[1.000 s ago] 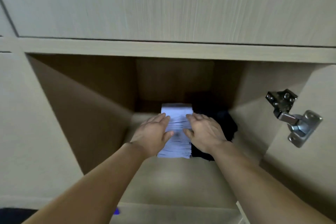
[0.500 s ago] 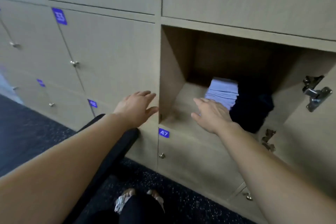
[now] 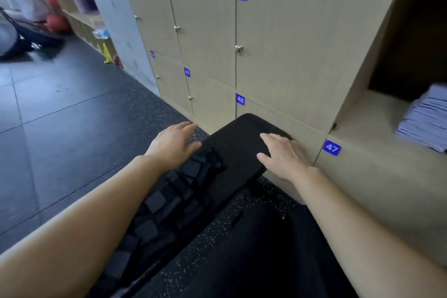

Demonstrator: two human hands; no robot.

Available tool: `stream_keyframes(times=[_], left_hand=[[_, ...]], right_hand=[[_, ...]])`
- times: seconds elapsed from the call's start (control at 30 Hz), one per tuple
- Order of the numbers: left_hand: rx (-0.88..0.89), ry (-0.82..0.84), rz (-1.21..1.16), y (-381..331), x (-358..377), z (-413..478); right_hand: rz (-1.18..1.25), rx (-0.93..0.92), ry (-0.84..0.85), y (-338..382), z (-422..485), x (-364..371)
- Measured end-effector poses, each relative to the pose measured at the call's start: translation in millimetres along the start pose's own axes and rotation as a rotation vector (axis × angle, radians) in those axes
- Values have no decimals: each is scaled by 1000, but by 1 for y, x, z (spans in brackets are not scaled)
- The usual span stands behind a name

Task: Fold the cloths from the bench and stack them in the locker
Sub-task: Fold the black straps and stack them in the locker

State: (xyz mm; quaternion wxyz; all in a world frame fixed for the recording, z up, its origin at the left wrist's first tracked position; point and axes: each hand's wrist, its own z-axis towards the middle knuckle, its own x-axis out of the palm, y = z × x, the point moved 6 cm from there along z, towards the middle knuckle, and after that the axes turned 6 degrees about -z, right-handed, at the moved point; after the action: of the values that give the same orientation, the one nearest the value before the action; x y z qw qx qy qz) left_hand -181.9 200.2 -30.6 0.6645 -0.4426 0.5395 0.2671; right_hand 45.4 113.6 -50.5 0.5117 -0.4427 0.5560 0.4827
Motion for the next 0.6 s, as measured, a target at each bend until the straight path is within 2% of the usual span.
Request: stream_keyframes(times=[0.3, 0.6], left_hand=[[-218, 8, -94, 115, 37, -70], [-281, -25, -213, 148, 89, -77]], right_hand=[[34, -150, 91, 86, 9, 53], [78, -165, 143, 106, 24, 99]])
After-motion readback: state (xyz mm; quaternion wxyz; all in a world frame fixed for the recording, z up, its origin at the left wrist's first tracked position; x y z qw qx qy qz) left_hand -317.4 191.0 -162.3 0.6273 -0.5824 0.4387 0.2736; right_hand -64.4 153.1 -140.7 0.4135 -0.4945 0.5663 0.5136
